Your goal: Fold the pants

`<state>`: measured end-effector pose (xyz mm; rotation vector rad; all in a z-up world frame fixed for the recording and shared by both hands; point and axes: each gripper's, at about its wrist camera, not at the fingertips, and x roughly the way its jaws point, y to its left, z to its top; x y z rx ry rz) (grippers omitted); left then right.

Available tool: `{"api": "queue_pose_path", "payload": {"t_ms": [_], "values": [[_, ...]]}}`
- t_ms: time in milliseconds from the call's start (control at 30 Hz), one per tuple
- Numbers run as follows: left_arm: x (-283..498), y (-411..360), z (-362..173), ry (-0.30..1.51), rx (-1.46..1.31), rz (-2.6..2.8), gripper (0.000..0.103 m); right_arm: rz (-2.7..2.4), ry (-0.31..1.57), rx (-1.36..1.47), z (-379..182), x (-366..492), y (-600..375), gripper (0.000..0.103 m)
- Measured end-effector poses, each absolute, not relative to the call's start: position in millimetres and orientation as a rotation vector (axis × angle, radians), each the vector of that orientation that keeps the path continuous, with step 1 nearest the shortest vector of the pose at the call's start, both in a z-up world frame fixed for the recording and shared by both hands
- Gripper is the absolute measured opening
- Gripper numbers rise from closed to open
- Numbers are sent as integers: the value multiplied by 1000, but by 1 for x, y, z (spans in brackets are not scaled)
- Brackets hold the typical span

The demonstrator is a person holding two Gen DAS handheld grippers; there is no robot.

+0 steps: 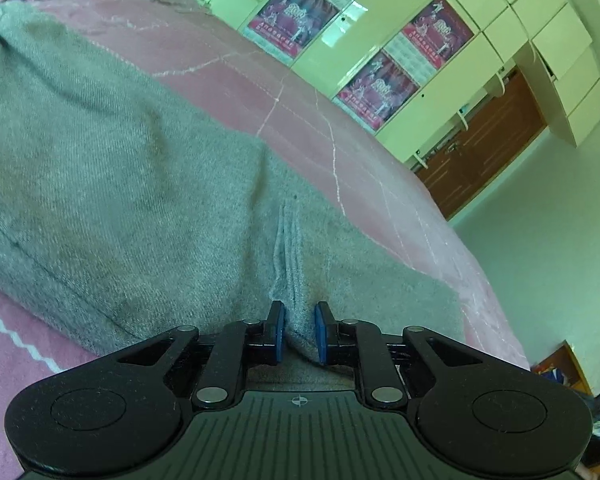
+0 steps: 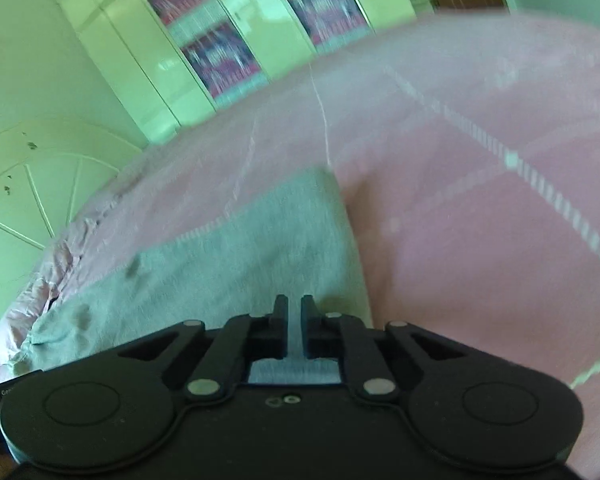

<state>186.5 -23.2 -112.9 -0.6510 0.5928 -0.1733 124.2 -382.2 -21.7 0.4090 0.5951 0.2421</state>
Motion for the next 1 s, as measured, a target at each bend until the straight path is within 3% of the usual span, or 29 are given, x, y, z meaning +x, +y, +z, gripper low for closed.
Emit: {"api": "queue_pose_path", "payload": {"t_ms": [100, 300, 367, 467, 533, 600, 867, 900, 933, 1000], "values": [[185, -24, -115, 618, -631, -167, 16, 277, 733, 295, -36, 138, -360, 2], [182, -16, -120, 639, -655, -175, 16, 236, 582, 317, 0, 150, -369, 9], [178, -13, -117, 610, -690, -176, 17, 210, 608, 316, 5, 166, -374, 11], [189, -12, -112, 600, -696, -174, 29, 196, 589, 345, 6, 172, -383, 11], [203, -12, -108, 609, -690, -162, 42, 202, 582, 352, 1, 169, -385, 12], [222, -12, -108, 633, -699, -167, 47, 209, 582, 353, -3, 167, -384, 14], [276, -24, -122, 758, -775, -299, 47, 207, 594, 388, -12, 169, -390, 16], [276, -26, -122, 765, -759, -302, 37, 207, 593, 391, -12, 172, -390, 16], [276, -29, -123, 775, -745, -304, 12, 206, 594, 394, -13, 174, -390, 16], [270, -25, -124, 738, -795, -336, 10, 206, 598, 395, -13, 179, -389, 16]]}}
